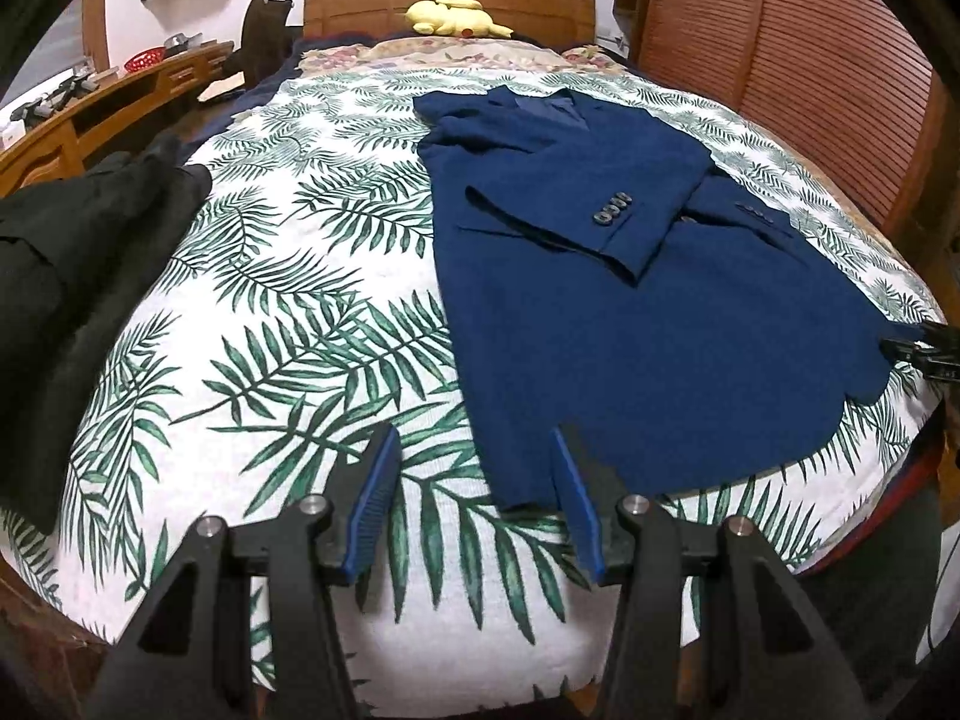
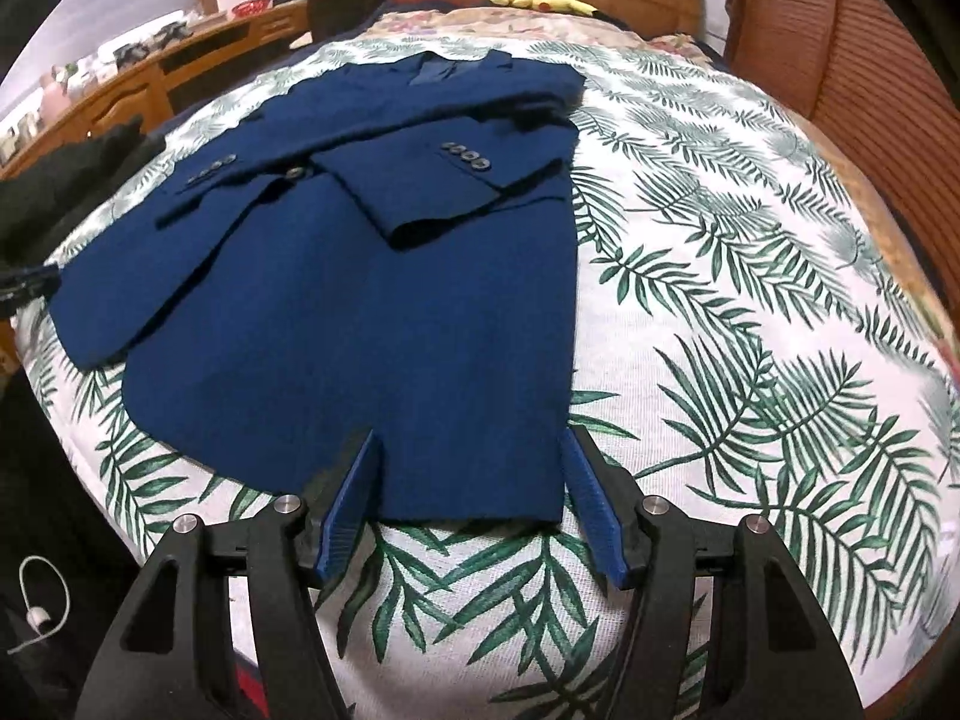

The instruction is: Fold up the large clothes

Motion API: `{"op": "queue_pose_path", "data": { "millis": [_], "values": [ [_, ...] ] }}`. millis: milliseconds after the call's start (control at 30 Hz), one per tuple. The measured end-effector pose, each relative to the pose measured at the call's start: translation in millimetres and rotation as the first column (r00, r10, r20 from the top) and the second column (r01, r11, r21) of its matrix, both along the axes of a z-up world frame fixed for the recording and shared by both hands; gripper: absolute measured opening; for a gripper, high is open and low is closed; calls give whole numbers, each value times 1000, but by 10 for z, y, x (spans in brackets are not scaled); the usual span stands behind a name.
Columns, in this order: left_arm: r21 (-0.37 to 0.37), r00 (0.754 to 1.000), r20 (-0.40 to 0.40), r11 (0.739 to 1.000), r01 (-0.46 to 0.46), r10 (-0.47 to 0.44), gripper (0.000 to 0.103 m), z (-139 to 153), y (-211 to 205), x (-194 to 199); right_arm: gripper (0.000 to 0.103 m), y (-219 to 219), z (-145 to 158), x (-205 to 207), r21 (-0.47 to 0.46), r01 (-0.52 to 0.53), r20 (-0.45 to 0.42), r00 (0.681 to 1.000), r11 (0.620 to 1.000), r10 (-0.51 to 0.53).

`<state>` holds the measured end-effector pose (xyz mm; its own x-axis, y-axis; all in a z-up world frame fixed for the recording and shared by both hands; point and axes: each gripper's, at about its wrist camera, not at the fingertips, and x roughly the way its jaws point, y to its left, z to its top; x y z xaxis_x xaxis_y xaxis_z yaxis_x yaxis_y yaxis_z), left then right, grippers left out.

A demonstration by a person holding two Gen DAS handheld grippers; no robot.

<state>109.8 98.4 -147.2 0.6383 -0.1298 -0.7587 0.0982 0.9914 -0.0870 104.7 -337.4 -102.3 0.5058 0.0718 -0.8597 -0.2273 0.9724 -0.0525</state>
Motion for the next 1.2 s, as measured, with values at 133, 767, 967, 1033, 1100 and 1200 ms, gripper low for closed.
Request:
{"op": "queue_pose_path", "data": {
  "millis": [133,767,967,1033,1100,1200],
  "values": [
    [3,1000,4,1000,12,-12,50,15,-56,-41,64,-20,1,-17,21,11,11,1000,1000,-11],
    [-39,998,24,998,55,-54,28,10,-143,-138,24,41,5,-12,54,-10,18,1000,998,9],
    [-129,996,65,989,74,-66,3,180,-75,-190,8,102,78,-8,73,-25,37,999,997,23],
    [-127,992,103,988,85,-72,2,320,-95,-203,6,123,143,-6,85,-29,52,998,996,25],
    [-129,987,140,987,91,-73,1,478,-109,-208,5,159,243,-9,95,-38,81,996,995,30],
    [-101,979,186,990,98,-78,1,681,-138,-204,5,207,447,-1,114,-48,128,991,992,33]
  ]
}}
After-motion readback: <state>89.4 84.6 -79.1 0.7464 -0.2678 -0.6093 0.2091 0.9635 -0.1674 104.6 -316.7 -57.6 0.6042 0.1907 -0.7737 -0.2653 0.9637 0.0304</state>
